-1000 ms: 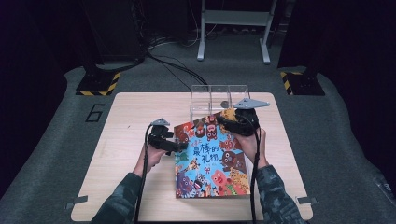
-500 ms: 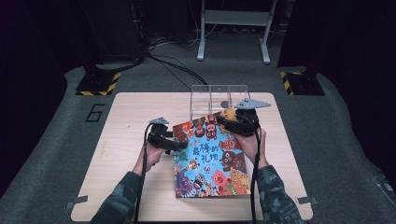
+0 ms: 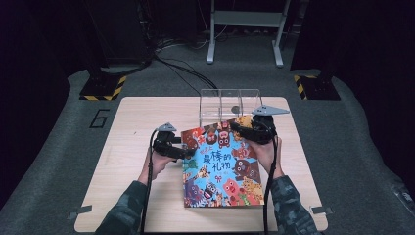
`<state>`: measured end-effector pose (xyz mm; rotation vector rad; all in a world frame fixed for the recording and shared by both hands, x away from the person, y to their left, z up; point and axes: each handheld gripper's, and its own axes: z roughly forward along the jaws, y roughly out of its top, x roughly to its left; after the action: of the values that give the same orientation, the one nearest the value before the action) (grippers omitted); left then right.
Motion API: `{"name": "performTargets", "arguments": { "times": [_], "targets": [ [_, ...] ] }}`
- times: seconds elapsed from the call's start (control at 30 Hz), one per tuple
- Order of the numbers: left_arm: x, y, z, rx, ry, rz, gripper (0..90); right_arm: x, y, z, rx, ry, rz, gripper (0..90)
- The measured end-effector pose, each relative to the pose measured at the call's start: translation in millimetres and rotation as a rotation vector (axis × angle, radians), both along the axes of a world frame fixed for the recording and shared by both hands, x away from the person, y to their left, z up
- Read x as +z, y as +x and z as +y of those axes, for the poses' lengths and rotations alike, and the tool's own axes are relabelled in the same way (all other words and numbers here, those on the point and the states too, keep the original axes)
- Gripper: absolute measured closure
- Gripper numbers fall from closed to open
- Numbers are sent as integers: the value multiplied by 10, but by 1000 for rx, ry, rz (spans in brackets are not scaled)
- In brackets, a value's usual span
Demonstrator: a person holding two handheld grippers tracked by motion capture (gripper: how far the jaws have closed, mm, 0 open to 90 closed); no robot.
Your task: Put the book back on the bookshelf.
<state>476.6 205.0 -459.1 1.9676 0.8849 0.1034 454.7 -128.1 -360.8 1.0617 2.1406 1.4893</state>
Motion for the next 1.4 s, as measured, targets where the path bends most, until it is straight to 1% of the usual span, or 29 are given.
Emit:
{"name": "performTargets", "arguments": {
  "times": [0.03, 0.07, 0.13, 0.2, 0.27, 0.3, 0.4, 0.43, 0.5, 0.53, 0.57, 0.67, 0.73, 0.83, 0.87, 0.9, 0.97, 1.1, 1.13, 1.17, 1.2, 1.23, 1.3, 1.37, 1.4],
  "targets": [
    [7, -1, 10, 2, 0, 6, 111, -3, 1, -6, -2, 4, 8, 660],
    [8, -2, 14, 6, -4, 3, 125, -9, 6, -12, -3, 10, 16, 661],
    [16, -8, 24, 7, -5, 0, 144, -19, 11, -27, 1, 15, 14, 662],
    [31, -13, 36, 2, -1, -3, 165, -24, 14, -44, 7, 25, 27, 663],
    [45, -19, 48, 8, 0, -12, 188, -29, 15, -59, 11, 30, 31, 667],
    [53, -22, 53, 7, 0, -13, 203, -31, 14, -70, 13, 39, 41, 667],
    [72, -28, 64, 3, 8, -24, 228, -37, 18, -91, 19, 45, 45, 671],
    [78, -35, 64, 10, 5, -21, 241, -38, 20, -101, 23, 50, 57, 673],
    [97, -42, 64, 4, 15, -29, 254, -37, 26, -119, 28, 54, 68, 675],
    [114, -47, 62, 2, 30, -33, 259, -38, 29, -127, 33, 56, 73, 676],
    [117, -54, 55, 6, 29, -37, 263, -40, 32, -136, 33, 63, 88, 676],
    [136, -58, 53, -7, 48, -56, 270, -44, 41, -159, 35, 65, 102, 675],
    [147, -58, 48, -12, 59, -54, 271, -49, 40, -163, 34, 62, 96, 673],
    [159, -66, 48, -9, 57, -44, 273, -46, 39, -161, 40, 60, 88, 673],
    [172, -61, 53, -10, 69, -69, 273, -45, 39, -161, 43, 62, 84, 673],
    [185, -64, 60, -13, 69, -75, 274, -43, 39, -163, 46, 65, 80, 673],
    [232, -78, 79, 2, 64, -100, 289, -36, 35, -165, 47, 83, 69, 673],
    [330, -85, 86, 12, 103, -132, 298, -6, 23, -154, 53, 101, 43, 675],
    [354, -93, 97, 13, 98, -127, 299, -2, 21, -155, 56, 108, 40, 676],
    [380, -92, 113, 16, 94, -144, 300, 2, 17, -155, 54, 118, 42, 676],
    [396, -92, 122, 13, 94, -147, 304, 2, 20, -162, 55, 127, 36, 675],
    [408, -91, 125, 18, 93, -158, 308, 1, 26, -167, 58, 131, 36, 675],
    [425, -96, 131, 22, 100, -170, 319, 0, 32, -169, 54, 145, 39, 674],
    [428, -97, 135, 26, 113, -182, 346, -1, 36, -172, 56, 147, 40, 673],
    [430, -96, 138, 24, 111, -182, 362, -4, 39, -174, 53, 149, 41, 673]
  ]
}}
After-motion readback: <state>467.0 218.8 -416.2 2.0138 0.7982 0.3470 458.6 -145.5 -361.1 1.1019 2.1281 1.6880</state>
